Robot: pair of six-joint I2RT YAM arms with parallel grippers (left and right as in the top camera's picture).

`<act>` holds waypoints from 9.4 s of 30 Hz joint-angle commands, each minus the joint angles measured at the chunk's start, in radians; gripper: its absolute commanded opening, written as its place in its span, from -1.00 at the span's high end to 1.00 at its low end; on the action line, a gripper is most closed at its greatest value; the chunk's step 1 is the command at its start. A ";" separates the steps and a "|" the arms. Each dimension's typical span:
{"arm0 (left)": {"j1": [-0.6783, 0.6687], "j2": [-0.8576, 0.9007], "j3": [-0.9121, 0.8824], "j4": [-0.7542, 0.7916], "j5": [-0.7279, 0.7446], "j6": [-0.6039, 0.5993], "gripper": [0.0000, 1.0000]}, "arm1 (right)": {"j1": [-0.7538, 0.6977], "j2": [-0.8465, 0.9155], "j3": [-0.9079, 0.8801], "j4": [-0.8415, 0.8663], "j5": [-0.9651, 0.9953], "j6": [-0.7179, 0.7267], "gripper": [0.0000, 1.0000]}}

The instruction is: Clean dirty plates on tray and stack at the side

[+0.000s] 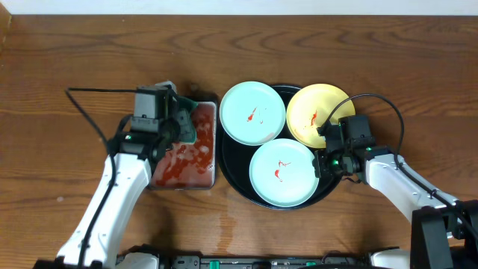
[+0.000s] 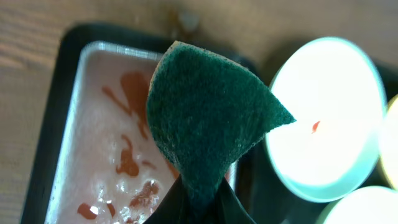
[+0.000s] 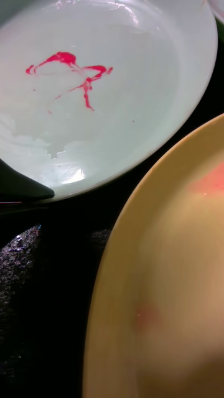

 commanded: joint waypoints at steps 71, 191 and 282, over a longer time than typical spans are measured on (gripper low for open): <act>-0.476 0.138 -0.002 0.198 0.043 -0.138 0.85 | 0.005 0.003 -0.008 0.014 -0.011 -0.002 0.97; -0.425 0.104 -0.002 -0.105 -0.354 -0.162 0.85 | 0.006 0.003 -0.014 0.002 -0.024 -0.001 0.68; -0.233 0.111 -0.013 -0.131 -0.310 -0.163 0.84 | 0.774 -0.418 0.014 0.273 1.496 -0.225 0.98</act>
